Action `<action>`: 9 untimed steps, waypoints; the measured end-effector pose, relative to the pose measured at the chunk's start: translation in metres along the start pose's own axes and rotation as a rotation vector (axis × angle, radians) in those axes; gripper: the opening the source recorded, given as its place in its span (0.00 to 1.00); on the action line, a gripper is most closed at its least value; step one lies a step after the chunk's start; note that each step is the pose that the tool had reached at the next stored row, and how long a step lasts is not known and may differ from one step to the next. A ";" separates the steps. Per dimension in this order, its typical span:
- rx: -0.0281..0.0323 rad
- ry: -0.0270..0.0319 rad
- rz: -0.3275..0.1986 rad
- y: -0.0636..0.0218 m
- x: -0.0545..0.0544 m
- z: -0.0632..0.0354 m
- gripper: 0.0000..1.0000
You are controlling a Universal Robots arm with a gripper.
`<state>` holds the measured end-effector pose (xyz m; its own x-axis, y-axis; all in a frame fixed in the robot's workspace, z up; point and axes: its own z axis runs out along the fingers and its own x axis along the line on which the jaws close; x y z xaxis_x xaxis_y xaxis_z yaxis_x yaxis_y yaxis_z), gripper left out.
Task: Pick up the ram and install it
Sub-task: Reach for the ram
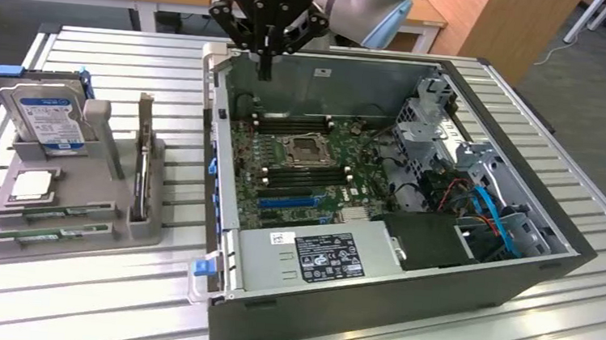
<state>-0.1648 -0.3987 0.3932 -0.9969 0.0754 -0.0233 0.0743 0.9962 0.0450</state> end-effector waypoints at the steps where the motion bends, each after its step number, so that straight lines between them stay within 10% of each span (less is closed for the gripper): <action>1: 0.0000 0.0000 0.000 -0.0002 0.003 -0.0001 0.11; 9: 0.0000 0.0001 0.000 -0.0022 0.032 -0.0008 0.11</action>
<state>-0.1967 -0.3986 0.3932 -0.9969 0.0754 -0.0233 0.0743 0.9962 0.0451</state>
